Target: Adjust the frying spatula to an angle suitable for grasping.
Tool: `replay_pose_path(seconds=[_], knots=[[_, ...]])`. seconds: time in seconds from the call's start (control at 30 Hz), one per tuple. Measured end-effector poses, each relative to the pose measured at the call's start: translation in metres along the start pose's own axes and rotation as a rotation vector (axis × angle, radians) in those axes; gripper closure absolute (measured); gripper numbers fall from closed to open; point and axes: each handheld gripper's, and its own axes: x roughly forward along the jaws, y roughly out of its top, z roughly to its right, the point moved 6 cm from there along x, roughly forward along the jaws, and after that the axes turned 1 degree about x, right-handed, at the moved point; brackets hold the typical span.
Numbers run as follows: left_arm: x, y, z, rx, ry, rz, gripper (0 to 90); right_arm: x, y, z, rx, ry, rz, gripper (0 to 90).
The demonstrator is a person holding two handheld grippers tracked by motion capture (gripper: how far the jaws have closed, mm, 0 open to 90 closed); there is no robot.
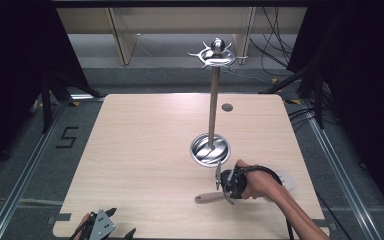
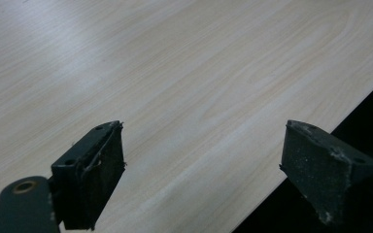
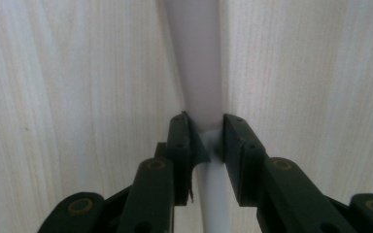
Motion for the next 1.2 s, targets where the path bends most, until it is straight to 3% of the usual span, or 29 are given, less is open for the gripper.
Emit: replay_pose_path(seconds=[0.03, 0.07, 0.1, 0.13, 0.27, 0.3, 0.33, 0.37, 0.43, 0.47, 0.5, 0.53, 0.57, 0.6, 0.63, 0.67, 0.7, 0.77, 0.8, 0.83, 0.87, 0.9, 0.93, 0.97, 1.0, 1.03, 1.07, 1.1, 1.2], knots=[[0.0, 0.0, 0.001, -0.004, 0.0, 0.003, 15.0, 0.0, 0.001, -0.002, -0.011, -0.004, -0.017, 75.7], [-0.001, 0.0, -0.001, 0.023, -0.001, -0.01, 15.0, 0.001, 0.003, -0.003, -0.018, 0.003, -0.011, 76.0], [0.0, -0.001, 0.0, -0.007, -0.003, -0.006, 15.0, 0.001, 0.003, -0.004, -0.014, 0.006, -0.017, 76.3], [0.0, -0.001, 0.0, -0.007, -0.003, -0.006, 15.0, 0.001, 0.003, -0.004, -0.014, 0.006, -0.017, 76.3], [0.0, -0.001, -0.002, 0.016, 0.0, -0.011, 15.0, 0.0, -0.002, -0.002, -0.002, -0.035, 0.042, 76.6], [0.002, -0.001, 0.0, -0.01, 0.004, 0.006, 15.0, 0.001, -0.003, -0.001, 0.002, -0.04, 0.064, 76.6], [0.002, 0.0, -0.004, 0.038, 0.007, 0.0, 15.0, 0.0, -0.005, -0.001, 0.019, -0.044, 0.06, 76.7], [0.001, 0.0, -0.005, 0.049, 0.011, -0.009, 15.0, 0.001, -0.004, 0.001, -0.005, -0.05, 0.097, 76.6], [0.001, -0.001, -0.003, 0.025, 0.003, -0.014, 15.0, -0.002, -0.01, 0.002, 0.047, -0.056, 0.13, 76.8], [0.001, -0.001, -0.003, 0.025, 0.003, -0.014, 15.0, -0.002, -0.01, 0.002, 0.047, -0.056, 0.13, 76.8], [0.001, -0.001, -0.002, 0.002, 0.003, -0.004, 15.0, -0.006, -0.012, 0.006, 0.076, -0.083, 0.183, 76.8], [0.001, -0.001, -0.002, 0.002, 0.003, -0.004, 15.0, -0.006, -0.012, 0.006, 0.076, -0.083, 0.183, 76.8], [0.001, -0.002, 0.0, -0.017, 0.004, -0.012, 15.0, -0.012, -0.016, 0.005, 0.112, -0.085, 0.213, 76.8], [0.001, -0.002, 0.0, -0.017, 0.004, -0.012, 15.0, -0.012, -0.016, 0.005, 0.112, -0.085, 0.213, 76.8], [0.001, -0.001, -0.001, 0.003, 0.004, -0.015, 15.0, -0.017, -0.018, 0.01, 0.107, -0.104, 0.288, 76.8], [0.001, -0.001, -0.001, 0.003, 0.004, -0.015, 15.0, -0.017, -0.018, 0.01, 0.107, -0.104, 0.288, 76.8], [0.001, -0.002, -0.002, 0.009, 0.001, -0.018, 15.0, -0.024, -0.022, 0.011, 0.17, -0.123, 0.336, 76.8], [0.001, -0.002, -0.001, -0.007, 0.003, -0.016, 15.0, -0.027, -0.024, 0.012, 0.179, -0.122, 0.369, 76.8], [0.001, -0.001, -0.004, 0.035, 0.002, -0.01, 15.0, -0.035, -0.029, 0.013, 0.233, -0.146, 0.422, 76.8], [0.002, 0.0, -0.002, 0.014, 0.002, 0.004, 15.0, -0.035, -0.029, 0.013, 0.233, -0.146, 0.422, 76.8], [0.001, -0.002, 0.0, -0.02, 0.005, -0.015, 15.0, -0.042, -0.033, 0.016, 0.235, -0.192, 0.476, 76.9], [0.001, -0.002, 0.0, -0.02, 0.005, -0.015, 15.0, -0.042, -0.033, 0.016, 0.235, -0.192, 0.476, 76.9], [0.001, -0.002, -0.002, 0.011, -0.001, -0.017, 15.0, -0.046, -0.035, 0.016, 0.274, -0.214, 0.501, 76.9], [0.001, -0.002, -0.002, 0.014, 0.001, -0.021, 15.0, -0.056, -0.041, 0.018, 0.308, -0.239, 0.563, 76.9], [0.001, -0.002, -0.002, 0.014, 0.001, -0.021, 15.0, -0.056, -0.041, 0.018, 0.308, -0.239, 0.563, 76.9], [0.001, -0.002, -0.002, 0.014, 0.001, -0.021, 15.0, -0.062, -0.044, 0.021, 0.324, -0.26, 0.612, 76.9], [0.001, -0.001, -0.001, 0.015, 0.001, -0.019, 15.0, -0.066, -0.047, 0.019, 0.367, -0.255, 0.633, 76.9], [0.001, -0.001, 0.0, -0.005, 0.003, -0.015, 15.0, -0.069, -0.049, 0.019, 0.378, -0.254, 0.656, 76.9], [0.001, -0.001, -0.001, 0.012, 0.0, -0.017, 15.0, -0.075, -0.053, 0.02, 0.378, -0.265, 0.711, 76.9]])
